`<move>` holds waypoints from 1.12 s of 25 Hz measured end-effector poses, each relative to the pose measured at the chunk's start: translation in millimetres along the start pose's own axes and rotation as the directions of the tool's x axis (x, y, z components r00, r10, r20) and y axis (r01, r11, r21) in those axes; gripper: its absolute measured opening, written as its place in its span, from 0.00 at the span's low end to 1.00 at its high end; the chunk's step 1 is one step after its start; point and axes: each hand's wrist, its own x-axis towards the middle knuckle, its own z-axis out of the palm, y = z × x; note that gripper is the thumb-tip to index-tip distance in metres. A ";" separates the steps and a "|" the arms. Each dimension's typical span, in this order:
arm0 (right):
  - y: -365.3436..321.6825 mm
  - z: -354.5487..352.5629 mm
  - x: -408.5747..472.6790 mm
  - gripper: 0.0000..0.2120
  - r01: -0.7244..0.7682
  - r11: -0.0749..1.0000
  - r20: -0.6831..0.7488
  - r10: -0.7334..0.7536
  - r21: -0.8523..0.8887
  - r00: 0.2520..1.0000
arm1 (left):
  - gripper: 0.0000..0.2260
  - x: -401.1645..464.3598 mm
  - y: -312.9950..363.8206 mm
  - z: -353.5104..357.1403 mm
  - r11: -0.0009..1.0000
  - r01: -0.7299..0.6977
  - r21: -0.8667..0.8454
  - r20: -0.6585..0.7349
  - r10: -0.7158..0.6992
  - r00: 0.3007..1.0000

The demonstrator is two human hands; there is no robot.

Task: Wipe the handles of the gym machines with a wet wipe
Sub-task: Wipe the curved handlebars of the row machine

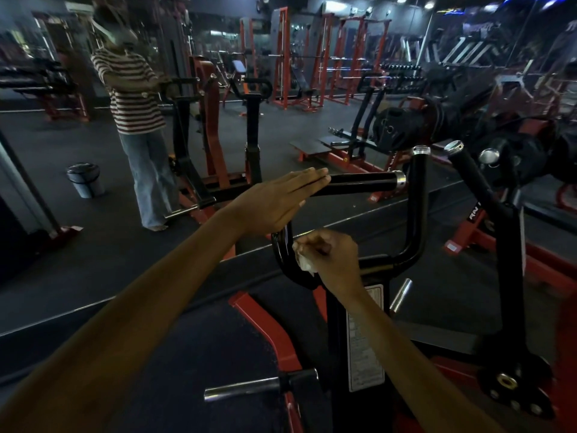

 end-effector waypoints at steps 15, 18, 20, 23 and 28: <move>-83.7 136.9 79.5 0.05 0.254 0.922 -0.136 -0.303 -0.293 0.943 | 0.23 -149.5 -125.2 -32.5 0.725 0.443 -0.527 0.050 -0.494 0.868; -55.1 213.4 87.5 0.03 0.111 0.943 -0.074 -0.141 -0.314 0.987 | 0.21 -204.5 -163.8 -38.3 0.726 0.471 -0.501 0.067 -0.509 0.858; -40.6 244.7 90.4 0.03 0.046 0.948 -0.099 -0.081 -0.315 0.992 | 0.22 -235.5 -191.7 -38.5 0.685 0.528 -0.502 0.141 -0.538 0.831; -30.5 276.0 102.1 0.06 -0.036 0.950 -0.114 0.001 -0.311 0.994 | 0.22 -258.9 -229.0 -27.7 0.652 0.547 -0.525 0.184 -0.541 0.821; -8.5 287.4 140.9 0.08 -0.089 0.917 -0.170 0.024 -0.388 0.985 | 0.23 -237.8 -273.1 7.9 0.685 0.468 -0.558 0.198 -0.438 0.877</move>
